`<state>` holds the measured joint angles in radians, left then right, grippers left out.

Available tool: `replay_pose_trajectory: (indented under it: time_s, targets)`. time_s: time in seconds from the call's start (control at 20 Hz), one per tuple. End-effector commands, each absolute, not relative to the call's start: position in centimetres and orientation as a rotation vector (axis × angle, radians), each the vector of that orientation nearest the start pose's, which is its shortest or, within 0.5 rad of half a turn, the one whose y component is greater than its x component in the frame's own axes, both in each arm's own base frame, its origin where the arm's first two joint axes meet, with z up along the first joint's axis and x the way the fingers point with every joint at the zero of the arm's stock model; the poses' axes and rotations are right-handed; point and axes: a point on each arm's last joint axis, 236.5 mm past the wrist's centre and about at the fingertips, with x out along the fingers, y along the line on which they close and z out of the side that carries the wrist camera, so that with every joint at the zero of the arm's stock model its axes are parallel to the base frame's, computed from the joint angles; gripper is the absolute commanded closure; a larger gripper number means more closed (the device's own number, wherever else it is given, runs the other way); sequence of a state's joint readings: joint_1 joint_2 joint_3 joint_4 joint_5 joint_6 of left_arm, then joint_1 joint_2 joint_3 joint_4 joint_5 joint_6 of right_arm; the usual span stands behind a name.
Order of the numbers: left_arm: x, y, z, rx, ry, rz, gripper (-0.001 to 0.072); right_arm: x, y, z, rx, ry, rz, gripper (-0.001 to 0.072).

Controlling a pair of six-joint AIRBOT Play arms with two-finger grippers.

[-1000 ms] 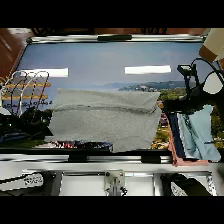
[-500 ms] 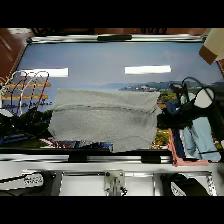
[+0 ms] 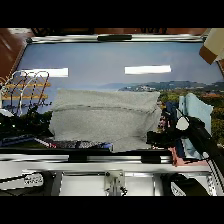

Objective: Fold the shirts.

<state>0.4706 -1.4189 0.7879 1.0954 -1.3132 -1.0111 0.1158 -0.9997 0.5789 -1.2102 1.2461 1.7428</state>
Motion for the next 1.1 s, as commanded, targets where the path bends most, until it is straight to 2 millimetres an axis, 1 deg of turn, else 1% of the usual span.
replay_pose_trajectory:
  time_s: [0.0,0.15,0.3,0.35,0.4,0.45,0.5,0.6,0.65,0.7,0.75,0.85,0.95,1.0,1.05]
  targets:
    - [25.0,0.7,-10.6,-0.543,1.622,-0.361,0.0673,18.7,11.8,-9.0,0.506,1.694,0.119,0.0205]
    - [25.3,0.8,-10.7,-0.540,1.612,-0.353,0.0673,18.8,11.3,-10.0,0.491,1.708,0.099,0.0205]
    - [25.3,0.7,-10.6,-0.545,1.610,-0.354,0.0673,18.5,12.2,-10.8,0.521,1.755,0.118,0.0206]
    - [25.3,0.7,-10.6,-0.546,1.609,-0.354,0.0673,18.7,12.5,-11.0,0.535,1.752,0.128,0.0262]
    - [25.4,0.7,-10.6,-0.548,1.608,-0.355,0.0673,19.0,12.5,-10.9,0.543,1.738,0.123,0.0455]
    - [25.4,0.7,-10.6,-0.548,1.607,-0.355,0.0673,19.2,12.5,-10.8,0.543,1.727,0.125,0.0610]
    - [25.4,0.7,-10.6,-0.547,1.606,-0.355,0.0673,19.3,12.5,-10.5,0.528,1.712,0.145,0.0646]
    - [25.5,0.7,-10.3,-0.526,1.593,-0.371,0.0674,19.8,12.6,-9.4,0.475,1.655,0.214,0.0647]
    - [25.7,0.7,-10.1,-0.514,1.580,-0.380,0.0674,20.4,12.4,-8.4,0.419,1.602,0.261,0.0647]
    - [26.2,0.9,-9.6,-0.509,1.564,-0.381,0.0674,21.4,11.8,-7.4,0.361,1.552,0.274,0.0647]
    - [27.0,0.8,-8.8,-0.518,1.539,-0.390,0.0674,22.5,11.2,-6.3,0.327,1.507,0.262,0.0647]
    - [30.0,0.3,-6.0,-0.555,1.440,-0.424,0.0674,25.2,11.0,-3.7,0.300,1.421,0.264,0.0648]
    - [34.2,0.6,-2.5,-0.567,1.297,-0.434,0.0675,28.5,10.9,-1.2,0.285,1.318,0.266,0.0648]
    - [36.5,1.3,-0.7,-0.563,1.222,-0.408,0.0675,30.2,10.3,-0.4,0.253,1.275,0.244,0.0648]
    - [38.4,2.2,0.7,-0.547,1.162,-0.367,0.0676,32.0,8.9,0.0,0.222,1.245,0.190,0.0649]
